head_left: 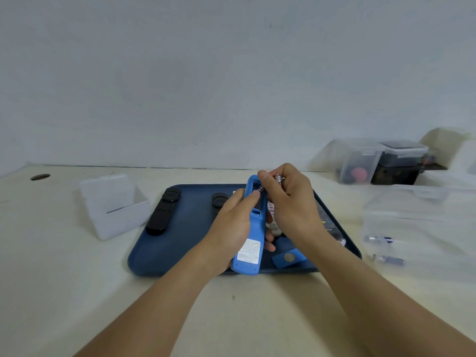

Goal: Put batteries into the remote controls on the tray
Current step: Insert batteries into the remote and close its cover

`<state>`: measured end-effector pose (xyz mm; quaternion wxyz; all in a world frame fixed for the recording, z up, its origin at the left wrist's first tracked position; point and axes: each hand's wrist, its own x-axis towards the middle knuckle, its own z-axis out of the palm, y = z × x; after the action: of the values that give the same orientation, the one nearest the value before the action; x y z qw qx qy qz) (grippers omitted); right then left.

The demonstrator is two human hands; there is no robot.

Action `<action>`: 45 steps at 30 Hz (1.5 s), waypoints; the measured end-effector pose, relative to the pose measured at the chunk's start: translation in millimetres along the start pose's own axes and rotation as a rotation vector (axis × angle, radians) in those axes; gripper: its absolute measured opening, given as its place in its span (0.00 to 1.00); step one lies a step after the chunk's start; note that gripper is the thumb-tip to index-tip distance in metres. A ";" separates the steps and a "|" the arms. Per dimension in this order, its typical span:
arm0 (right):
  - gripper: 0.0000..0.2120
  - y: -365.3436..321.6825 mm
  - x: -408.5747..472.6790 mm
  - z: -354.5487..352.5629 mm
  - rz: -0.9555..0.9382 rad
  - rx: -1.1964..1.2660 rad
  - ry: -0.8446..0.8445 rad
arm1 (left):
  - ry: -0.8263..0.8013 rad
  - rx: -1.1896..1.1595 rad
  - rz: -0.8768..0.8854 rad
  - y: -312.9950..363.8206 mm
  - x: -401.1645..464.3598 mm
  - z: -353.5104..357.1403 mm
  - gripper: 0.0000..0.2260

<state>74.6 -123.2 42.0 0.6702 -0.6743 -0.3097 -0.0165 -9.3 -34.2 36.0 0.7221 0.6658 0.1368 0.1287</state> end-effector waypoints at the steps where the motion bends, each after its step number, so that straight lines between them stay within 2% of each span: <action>1: 0.11 0.7 0.7 0.1 -0.008 -0.005 -0.005 | -0.003 0.004 0.009 -0.4 0.4 -0.3 0.13; 7: 0.14 2.1 -1.7 -0.2 -0.080 -0.061 -0.055 | -0.009 0.082 0.077 -2.4 1.7 0.9 0.17; 11: 0.08 0.7 -5.9 1.3 -0.115 -0.005 -0.060 | 0.009 0.097 0.110 -3.8 2.3 -1.6 0.16; 14: 0.09 -0.6 -7.9 1.9 -0.087 0.051 -0.121 | 0.014 0.094 0.127 -2.0 2.7 -2.7 0.15; 17: 0.11 -4.2 -2.8 -3.0 0.049 0.138 -0.067 | -0.015 0.087 0.133 -0.9 1.2 -1.2 0.14; 19: 0.12 -6.2 5.0 -9.6 0.246 0.181 -0.053 | -0.042 0.092 0.131 -1.5 0.0 0.1 0.14; 21: 0.20 -4.4 9.4 -15.7 0.420 0.184 -0.169 | -0.063 0.092 0.125 -2.5 -0.5 1.7 0.13; 23: 0.19 -0.4 11.3 -18.4 0.461 0.212 -0.293 | -0.071 0.099 0.129 -2.9 -0.5 2.4 0.12; 26: 0.18 1.8 11.6 -21.9 0.410 0.233 -0.359 | -0.076 0.097 0.136 -2.3 -1.2 2.2 0.13; 30: 0.19 -0.7 8.7 -19.4 0.209 0.171 -0.377 | -0.075 0.047 0.110 -2.1 -4.0 1.0 0.13; 33: 0.18 1.2 8.3 -15.3 0.078 0.091 -0.338 | -0.051 0.052 0.115 -1.9 -2.8 0.2 0.12; 36: 0.19 -2.4 6.1 -12.1 0.039 0.023 -0.281 | -0.011 0.076 0.124 1.1 -1.4 1.2 0.12; 38: 0.22 -6.2 7.0 -11.8 0.165 0.027 -0.226 | 0.037 0.077 0.111 2.7 -0.3 1.4 0.13; 41: 0.20 -11.3 13.1 -15.2 0.543 0.219 -0.147 | 0.128 0.001 0.077 5.3 1.9 -2.1 0.15; 43: 0.14 -11.5 15.8 -18.4 0.585 0.304 -0.164 | 0.169 -0.039 0.055 7.0 3.0 -4.9 0.16; 45: 0.11 -9.5 13.1 -20.2 0.527 0.262 -0.223 | 0.181 -0.065 0.041 8.2 2.2 -7.2 0.15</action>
<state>88.9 -137.4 58.2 0.6944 -0.6370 -0.1954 0.2718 -10.0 -26.0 43.5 0.7251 0.6305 0.1837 0.2073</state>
